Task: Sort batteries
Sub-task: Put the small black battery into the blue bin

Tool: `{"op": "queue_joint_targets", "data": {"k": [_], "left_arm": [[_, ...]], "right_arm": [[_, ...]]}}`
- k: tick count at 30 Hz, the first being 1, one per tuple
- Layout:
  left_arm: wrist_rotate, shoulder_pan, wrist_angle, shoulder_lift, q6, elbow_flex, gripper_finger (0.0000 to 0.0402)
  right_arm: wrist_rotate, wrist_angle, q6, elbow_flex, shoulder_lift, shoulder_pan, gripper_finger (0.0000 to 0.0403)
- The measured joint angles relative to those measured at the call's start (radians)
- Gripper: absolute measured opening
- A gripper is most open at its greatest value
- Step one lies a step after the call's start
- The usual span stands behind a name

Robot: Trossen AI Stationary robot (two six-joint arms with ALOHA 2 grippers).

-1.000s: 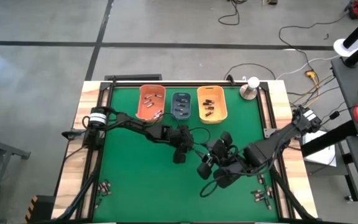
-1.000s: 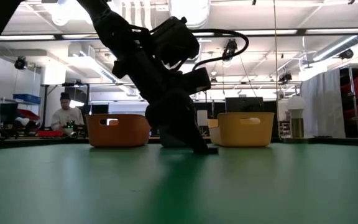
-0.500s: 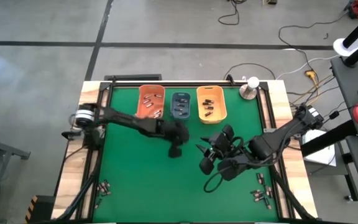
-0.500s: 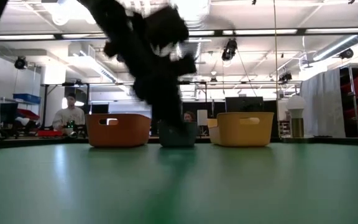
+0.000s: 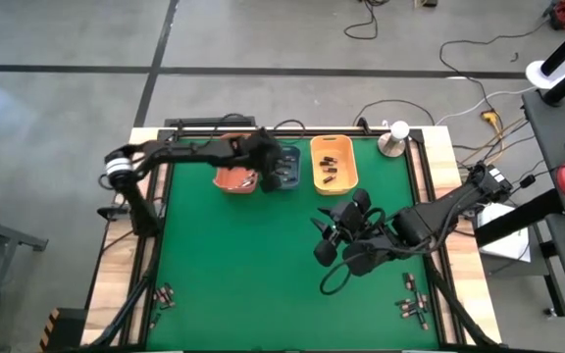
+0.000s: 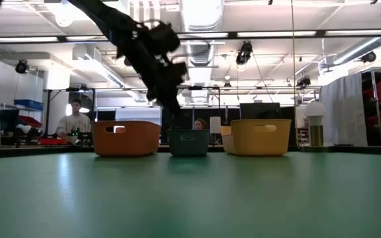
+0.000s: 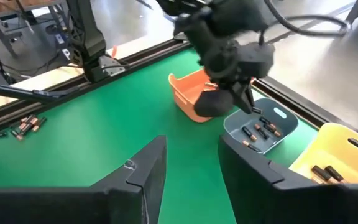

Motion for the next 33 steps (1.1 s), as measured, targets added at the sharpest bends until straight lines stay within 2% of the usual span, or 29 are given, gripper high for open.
{"op": "queue_joint_targets", "data": {"k": [5,8,11,17,22,33], "left_arm": [[0.012,0.037,-0.157,0.161,0.081,0.162,0.0006],[0.056,0.037,-0.208,0.245,0.165,0.256,0.0006],[0.077,0.037,-0.235,0.302,0.229,0.329,0.0006],[0.084,0.05,-0.272,0.369,0.242,0.433,0.0006],[0.114,0.068,-0.329,0.405,0.241,0.451,0.0006],[0.138,0.079,-0.325,0.422,0.238,0.455,0.0007]], "right_arm": [[-0.002,-0.001,-0.003,0.0,0.0,-0.01,0.0145],[-0.003,0.0,0.003,-0.001,0.0,-0.014,0.0145],[-0.013,0.0,0.027,-0.001,0.0,-0.013,0.0139],[-0.064,0.0,0.053,-0.002,0.001,-0.011,0.0125],[-0.063,0.0,0.044,-0.002,0.001,-0.011,0.0121],[-0.055,-0.009,0.029,-0.002,0.001,-0.013,0.0138]]}}
